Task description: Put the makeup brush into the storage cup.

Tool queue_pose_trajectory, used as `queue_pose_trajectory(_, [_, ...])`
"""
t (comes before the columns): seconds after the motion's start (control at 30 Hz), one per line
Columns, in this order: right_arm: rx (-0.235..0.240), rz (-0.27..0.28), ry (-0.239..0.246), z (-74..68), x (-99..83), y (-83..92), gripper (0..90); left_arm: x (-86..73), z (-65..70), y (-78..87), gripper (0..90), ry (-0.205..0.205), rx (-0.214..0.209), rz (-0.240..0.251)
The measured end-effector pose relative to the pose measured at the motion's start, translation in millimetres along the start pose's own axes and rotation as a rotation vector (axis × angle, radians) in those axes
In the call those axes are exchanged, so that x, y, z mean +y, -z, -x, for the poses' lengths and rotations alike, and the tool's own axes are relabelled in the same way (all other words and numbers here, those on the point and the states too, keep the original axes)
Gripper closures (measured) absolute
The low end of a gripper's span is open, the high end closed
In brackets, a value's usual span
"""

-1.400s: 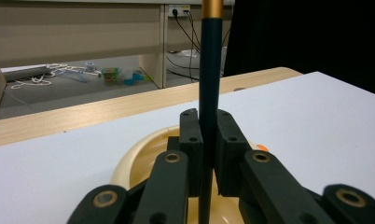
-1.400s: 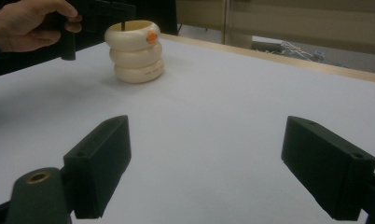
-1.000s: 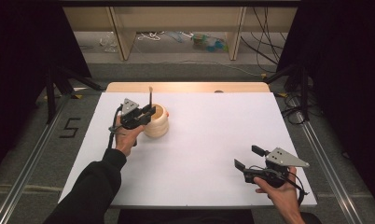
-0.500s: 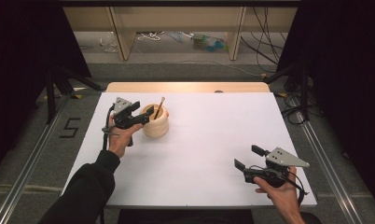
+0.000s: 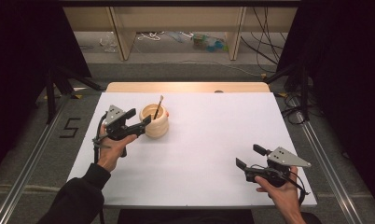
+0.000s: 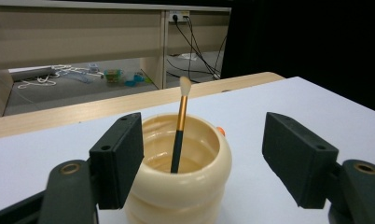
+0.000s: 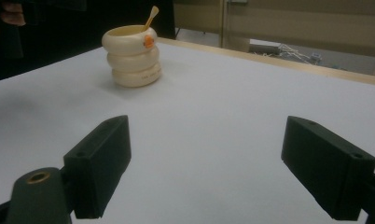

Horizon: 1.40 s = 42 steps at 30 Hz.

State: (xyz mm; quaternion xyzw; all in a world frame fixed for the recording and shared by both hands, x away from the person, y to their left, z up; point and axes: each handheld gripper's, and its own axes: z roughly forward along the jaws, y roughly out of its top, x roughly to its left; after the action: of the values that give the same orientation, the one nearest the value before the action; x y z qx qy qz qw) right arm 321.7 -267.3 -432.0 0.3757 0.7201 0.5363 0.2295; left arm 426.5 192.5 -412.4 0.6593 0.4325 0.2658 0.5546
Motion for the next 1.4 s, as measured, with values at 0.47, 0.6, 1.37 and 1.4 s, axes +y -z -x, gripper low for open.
queue_pose_trajectory(0.47, [-0.026,-0.032,0.013,4.4,1.0,4.5,16.6,-14.8,4.0,26.3,27.2,-0.071,-0.007,-0.007])
queue_pose_trajectory(0.6, [-0.032,-0.023,0.021,5.2,0.8,4.4,16.6,-20.8,5.6,32.7,27.0,-0.083,-0.016,-0.015])
queue_pose_trajectory(1.37, [-0.012,0.009,0.042,5.5,-0.5,0.9,16.5,-43.5,21.0,59.5,23.3,-0.124,-0.075,-0.027])
queue_pose_trajectory(1.4, [-0.013,0.008,0.043,5.3,-0.4,1.0,16.4,-43.8,21.0,60.2,23.3,-0.134,-0.077,-0.031])
